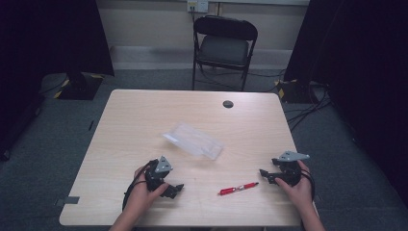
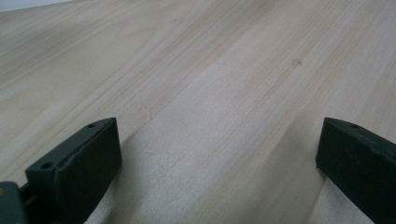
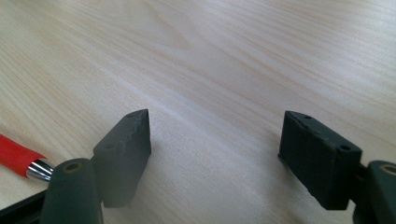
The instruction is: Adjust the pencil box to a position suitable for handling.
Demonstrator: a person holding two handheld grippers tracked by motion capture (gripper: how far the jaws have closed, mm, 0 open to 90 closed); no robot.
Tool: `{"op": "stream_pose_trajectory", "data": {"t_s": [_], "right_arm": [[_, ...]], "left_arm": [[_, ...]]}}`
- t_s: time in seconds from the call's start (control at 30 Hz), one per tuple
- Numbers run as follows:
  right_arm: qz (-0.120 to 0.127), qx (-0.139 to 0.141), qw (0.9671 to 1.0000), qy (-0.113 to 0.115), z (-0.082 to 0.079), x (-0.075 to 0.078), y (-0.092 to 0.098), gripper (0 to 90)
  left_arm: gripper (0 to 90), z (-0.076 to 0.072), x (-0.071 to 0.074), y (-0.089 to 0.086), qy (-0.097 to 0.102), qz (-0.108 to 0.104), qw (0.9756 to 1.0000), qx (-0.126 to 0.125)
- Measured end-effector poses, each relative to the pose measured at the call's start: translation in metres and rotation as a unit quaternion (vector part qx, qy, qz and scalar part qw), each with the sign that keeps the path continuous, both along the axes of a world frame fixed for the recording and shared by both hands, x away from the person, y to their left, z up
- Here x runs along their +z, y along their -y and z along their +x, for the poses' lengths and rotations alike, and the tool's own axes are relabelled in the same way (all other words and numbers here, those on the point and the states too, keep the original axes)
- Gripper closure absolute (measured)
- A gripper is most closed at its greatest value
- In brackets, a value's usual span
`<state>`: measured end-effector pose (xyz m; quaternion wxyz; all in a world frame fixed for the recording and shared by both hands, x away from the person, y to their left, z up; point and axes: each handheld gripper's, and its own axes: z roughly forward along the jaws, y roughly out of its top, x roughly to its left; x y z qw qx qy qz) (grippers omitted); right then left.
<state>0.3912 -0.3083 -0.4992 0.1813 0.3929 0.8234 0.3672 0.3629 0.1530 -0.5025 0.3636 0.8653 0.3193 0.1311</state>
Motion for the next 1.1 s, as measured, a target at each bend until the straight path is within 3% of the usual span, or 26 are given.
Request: {"op": "stream_pose_trajectory", "data": {"t_s": [0.3, 0.47, 0.53, 0.8, 1.1], "right_arm": [[0.007, -0.002, 1.0000, -0.005, 0.001, 0.001, 0.001, 23.6], [0.017, -0.003, 0.9998, 0.009, 0.005, 0.014, -0.005, 23.7], [0.019, 0.010, 0.9997, 0.014, 0.007, 0.021, -0.019, 23.8], [0.012, 0.048, 0.9987, 0.011, 0.016, 0.024, -0.056, 24.3], [0.023, 0.062, 0.9978, 0.012, 0.026, 0.031, -0.079, 25.5]], "left_arm": [[0.0, 0.000, 0.000, 0.000, 0.000, 0.001, 1.0000, -0.001], [0.0, 0.000, 0.000, 0.000, 0.000, 0.002, 1.0000, -0.002], [0.0, 0.000, 0.000, 0.000, 0.000, 0.002, 1.0000, -0.001], [0.0, 0.000, 0.000, 0.000, 0.000, 0.000, 1.0000, 0.000], [0.0, 0.000, 0.000, 0.000, 0.000, -0.001, 1.0000, 0.001]]}}
